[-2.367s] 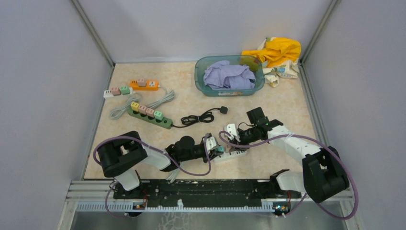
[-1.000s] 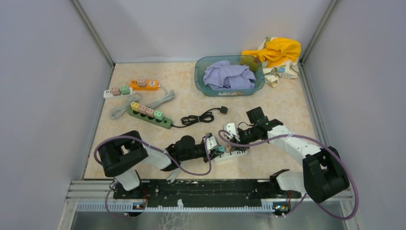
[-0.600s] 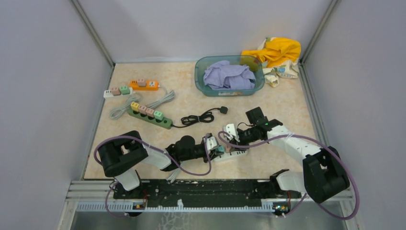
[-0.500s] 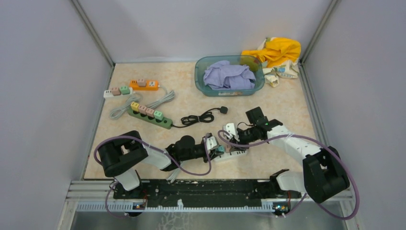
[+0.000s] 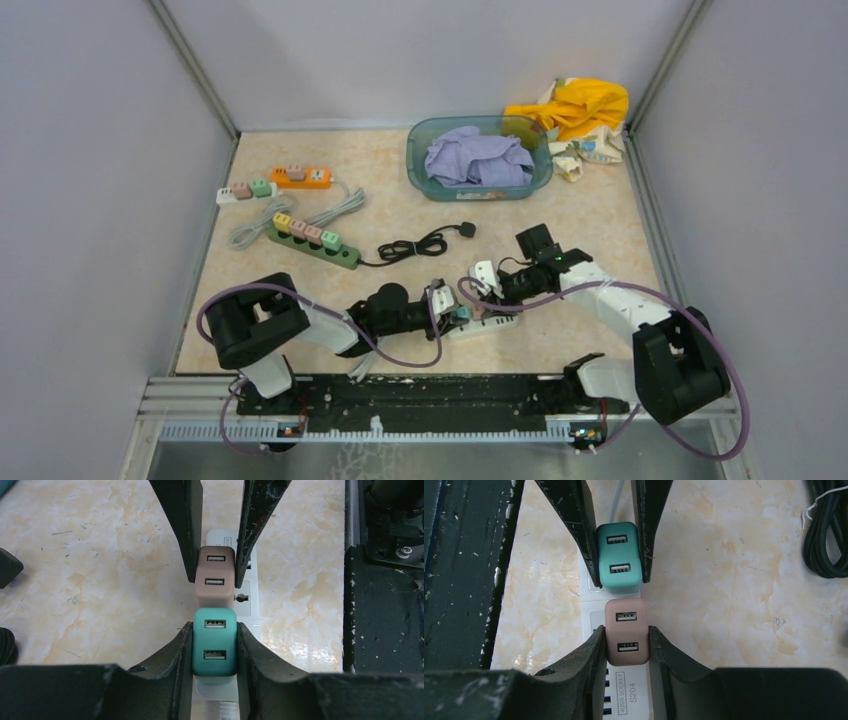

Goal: Pull the plug off the socket

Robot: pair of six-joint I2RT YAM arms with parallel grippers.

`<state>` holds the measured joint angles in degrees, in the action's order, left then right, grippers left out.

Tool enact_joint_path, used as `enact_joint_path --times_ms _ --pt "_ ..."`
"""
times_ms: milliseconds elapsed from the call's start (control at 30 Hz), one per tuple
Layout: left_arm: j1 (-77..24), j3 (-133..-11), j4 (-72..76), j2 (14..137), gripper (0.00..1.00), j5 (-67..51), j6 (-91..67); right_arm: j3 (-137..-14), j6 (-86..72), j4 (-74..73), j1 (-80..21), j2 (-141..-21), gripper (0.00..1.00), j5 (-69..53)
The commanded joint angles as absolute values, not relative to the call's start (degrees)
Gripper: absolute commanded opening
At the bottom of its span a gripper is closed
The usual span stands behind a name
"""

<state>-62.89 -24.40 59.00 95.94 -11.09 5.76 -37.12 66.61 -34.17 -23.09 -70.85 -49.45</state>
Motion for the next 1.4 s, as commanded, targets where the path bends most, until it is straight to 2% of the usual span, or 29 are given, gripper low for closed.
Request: enact_joint_path --times_ms 0,200,333,533,833,1000,1167,1367 --pt "-63.0 -23.2 52.2 98.0 0.00 -11.6 5.0 -38.1 65.7 -31.2 -26.6 -70.0 0.00 -52.7" --pt "-63.0 -23.8 51.5 98.4 0.00 -11.8 5.1 -39.6 57.6 -25.8 -25.1 -70.2 0.00 -51.6" --pt "-63.0 -23.6 51.5 98.3 0.00 -11.7 5.0 -38.8 63.7 -29.9 -21.1 -68.5 0.00 -52.4" --pt "-63.0 -24.1 51.2 98.7 0.00 -12.0 5.1 -37.6 71.3 -36.1 -21.7 -67.7 0.00 -56.8" --pt "-63.0 -24.3 51.0 98.8 0.00 -12.0 5.1 -39.1 60.1 -27.8 -23.2 -69.1 0.00 -53.9" --pt "-63.0 -24.2 50.8 98.8 0.00 -12.0 5.1 -38.4 65.8 -31.7 -20.0 -67.1 0.00 -53.3" --pt "-63.0 -24.5 50.7 99.0 0.00 -12.2 5.3 -37.8 72.3 -37.5 -21.2 -67.6 0.00 -59.2" --pt "-63.0 -24.4 50.6 98.9 0.00 -12.0 5.1 -38.8 62.9 -30.2 -23.9 -69.5 0.00 -56.8"
